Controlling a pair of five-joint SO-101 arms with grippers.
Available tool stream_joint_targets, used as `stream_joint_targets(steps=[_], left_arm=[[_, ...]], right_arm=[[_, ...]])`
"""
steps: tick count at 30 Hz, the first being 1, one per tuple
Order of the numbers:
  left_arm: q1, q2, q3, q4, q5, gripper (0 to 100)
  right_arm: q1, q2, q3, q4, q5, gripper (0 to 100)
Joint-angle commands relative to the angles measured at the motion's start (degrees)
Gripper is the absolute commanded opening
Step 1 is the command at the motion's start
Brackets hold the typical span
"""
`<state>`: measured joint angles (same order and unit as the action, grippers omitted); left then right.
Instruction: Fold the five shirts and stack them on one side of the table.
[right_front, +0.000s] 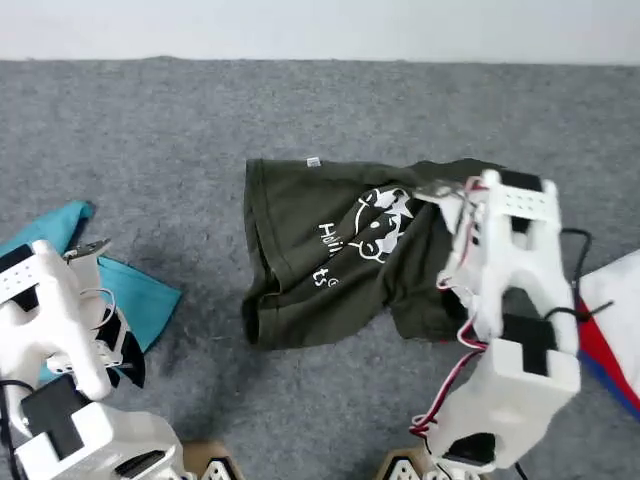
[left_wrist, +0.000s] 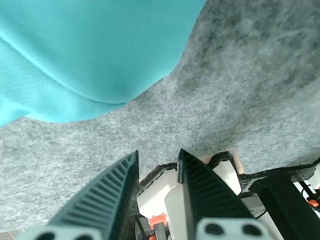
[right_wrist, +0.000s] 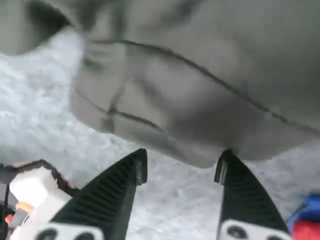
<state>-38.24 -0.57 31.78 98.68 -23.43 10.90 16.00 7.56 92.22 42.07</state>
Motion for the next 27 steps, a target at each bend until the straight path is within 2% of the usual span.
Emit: stream_joint_targets(steps=[1, 5, 12, 23, 27], left_arm=[[0.0, -2.55, 0.13, 1.85, 0.35, 12], [0.0, -2.55, 0.13, 1.85, 0.35, 12], [0.0, -2.55, 0.13, 1.85, 0.35, 12], [0.0, -2.55, 0.13, 1.85, 0.35, 12], [0.0, -2.55, 0.13, 1.85, 0.35, 12]], right_arm=[[2.95, -3.21, 2.2, -3.38, -0.7, 23.4], [4.09, -2.95, 2.64, -3.65, -0.79, 23.4], [5.49, -6.37, 4.22, -0.22, -5.1, 23.3], [4.0, -6.55, 12.22, -12.0, -5.19, 23.2], [3.74, -6.02, 13.36, -17.27, -5.19, 15.8]])
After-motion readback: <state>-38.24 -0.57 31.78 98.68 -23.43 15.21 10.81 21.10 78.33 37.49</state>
